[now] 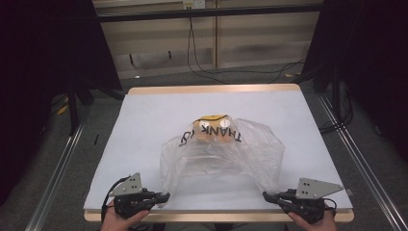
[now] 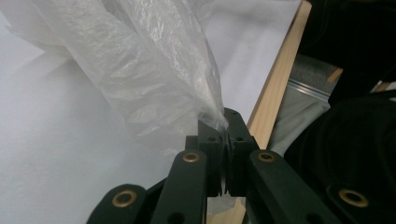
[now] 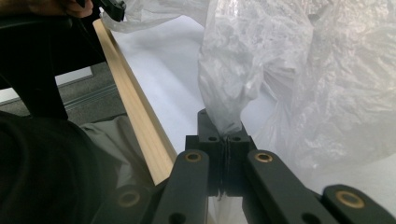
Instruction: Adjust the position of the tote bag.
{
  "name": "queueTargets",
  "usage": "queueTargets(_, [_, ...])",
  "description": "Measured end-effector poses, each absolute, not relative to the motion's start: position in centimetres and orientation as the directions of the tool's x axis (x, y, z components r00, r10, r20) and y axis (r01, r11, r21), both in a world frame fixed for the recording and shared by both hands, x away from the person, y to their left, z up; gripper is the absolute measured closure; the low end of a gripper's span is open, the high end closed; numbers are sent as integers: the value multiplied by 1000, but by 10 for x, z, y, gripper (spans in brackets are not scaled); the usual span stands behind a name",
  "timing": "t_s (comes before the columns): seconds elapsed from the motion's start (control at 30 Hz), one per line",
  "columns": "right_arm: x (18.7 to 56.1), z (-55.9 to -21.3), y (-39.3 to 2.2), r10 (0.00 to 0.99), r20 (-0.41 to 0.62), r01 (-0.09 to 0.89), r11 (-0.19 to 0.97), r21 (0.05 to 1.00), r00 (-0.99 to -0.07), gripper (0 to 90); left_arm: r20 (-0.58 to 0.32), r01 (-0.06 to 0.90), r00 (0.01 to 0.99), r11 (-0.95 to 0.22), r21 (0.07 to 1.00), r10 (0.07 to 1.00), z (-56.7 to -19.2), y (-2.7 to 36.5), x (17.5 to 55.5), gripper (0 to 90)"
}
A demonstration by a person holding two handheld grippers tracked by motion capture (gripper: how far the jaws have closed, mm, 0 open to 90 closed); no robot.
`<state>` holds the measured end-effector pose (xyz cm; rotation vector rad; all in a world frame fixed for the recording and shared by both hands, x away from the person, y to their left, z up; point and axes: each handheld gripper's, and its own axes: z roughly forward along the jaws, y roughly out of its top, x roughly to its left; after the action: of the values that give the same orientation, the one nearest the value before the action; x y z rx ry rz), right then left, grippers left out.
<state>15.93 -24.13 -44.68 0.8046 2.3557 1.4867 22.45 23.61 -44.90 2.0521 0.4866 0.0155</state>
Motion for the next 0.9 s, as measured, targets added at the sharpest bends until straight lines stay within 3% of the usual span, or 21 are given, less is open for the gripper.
queueTargets(0.9, [170,-415,-238,575,110,285,224,932,-811,891,-161,282,918,-311,908,362,-423,238,227,886])
